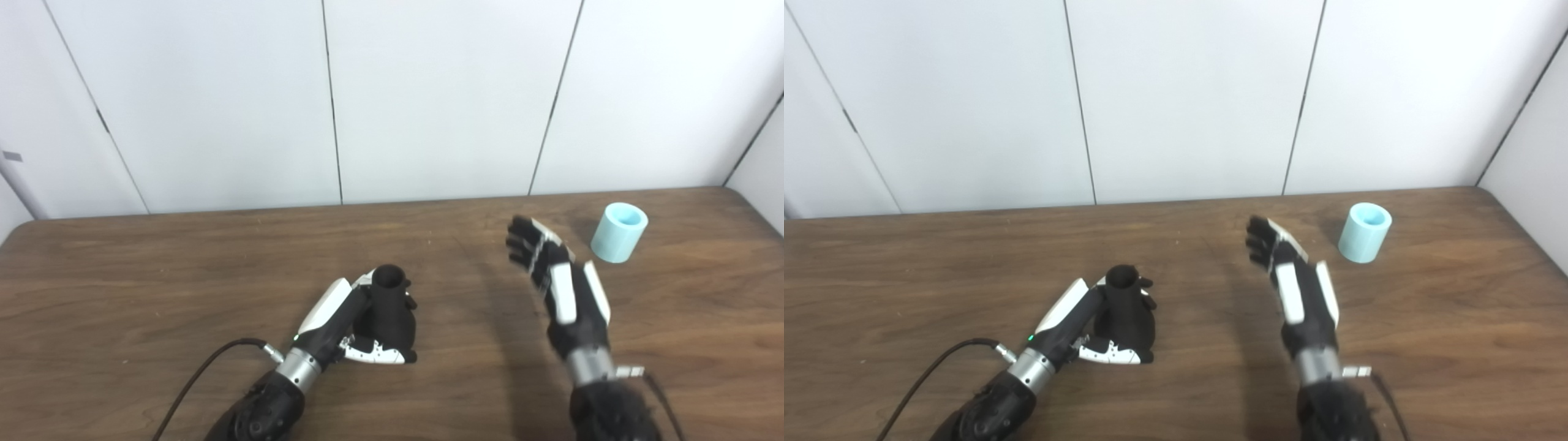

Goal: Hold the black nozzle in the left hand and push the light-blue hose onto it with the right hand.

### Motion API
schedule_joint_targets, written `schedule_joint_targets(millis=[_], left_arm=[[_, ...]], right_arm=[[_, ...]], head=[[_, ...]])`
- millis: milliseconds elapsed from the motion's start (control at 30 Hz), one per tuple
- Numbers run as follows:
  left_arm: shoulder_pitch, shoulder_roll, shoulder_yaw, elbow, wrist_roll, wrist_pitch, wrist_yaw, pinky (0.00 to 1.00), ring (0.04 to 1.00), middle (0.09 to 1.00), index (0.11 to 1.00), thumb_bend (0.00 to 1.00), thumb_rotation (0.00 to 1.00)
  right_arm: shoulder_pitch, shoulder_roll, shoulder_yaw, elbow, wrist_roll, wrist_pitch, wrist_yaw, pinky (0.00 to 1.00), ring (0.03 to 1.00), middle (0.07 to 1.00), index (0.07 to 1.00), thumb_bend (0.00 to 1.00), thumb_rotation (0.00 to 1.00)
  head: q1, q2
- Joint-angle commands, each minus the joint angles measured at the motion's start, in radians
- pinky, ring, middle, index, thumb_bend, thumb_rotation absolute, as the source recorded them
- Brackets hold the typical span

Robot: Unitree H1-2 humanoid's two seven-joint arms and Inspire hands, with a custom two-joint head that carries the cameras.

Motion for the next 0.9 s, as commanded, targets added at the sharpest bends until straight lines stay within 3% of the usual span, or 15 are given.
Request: schedule_joint_targets(millis=[0,267,467,733,800,867], left_arm=[[0.066,-0.006,-0.024,0.076,0.033,0.000,-0.004,1.00,0.974,0.817,0.484,0.52,0.08],[0.072,-0.018,-0.027,0.092,0.044,-0.014,0.004,1.00,0.974,0.820,0.483,0.52,0.08],[0.073,-0.018,-0.027,0.105,0.048,-0.033,0.004,1.00,0.975,0.820,0.483,0.52,0.08],[0.071,-0.016,-0.028,0.107,0.052,-0.036,0.004,1.00,0.976,0.820,0.483,0.52,0.07],[0.072,-0.016,-0.030,0.108,0.055,-0.037,0.005,1.00,0.976,0.820,0.483,0.52,0.07],[0.072,-0.017,-0.030,0.109,0.057,-0.037,0.006,1.00,0.976,0.820,0.483,0.52,0.07]], right_arm=[[-0.037,-0.050,-0.002,-0.033,-0.039,-0.061,0.014,0.72,0.754,0.749,0.760,0.70,0.92],[-0.114,-0.227,0.009,-0.017,-0.147,-0.127,0.068,0.70,0.765,0.743,0.769,0.78,0.97],[-0.187,-0.343,-0.014,0.023,-0.289,-0.072,0.062,0.62,0.707,0.722,0.772,0.91,0.90],[-0.279,-0.509,0.000,0.082,-0.495,-0.011,0.115,0.70,0.769,0.783,0.812,1.00,0.86],[-0.301,-0.547,0.002,0.090,-0.502,0.011,0.157,0.73,0.813,0.817,0.832,1.00,0.72],[-0.311,-0.565,0.005,0.091,-0.510,0.025,0.180,0.74,0.831,0.832,0.840,1.00,0.66]], head=[[-0.001,-0.002],[-0.006,-0.015],[-0.008,-0.027],[-0.003,-0.025],[-0.001,-0.026],[0.000,-0.025]])
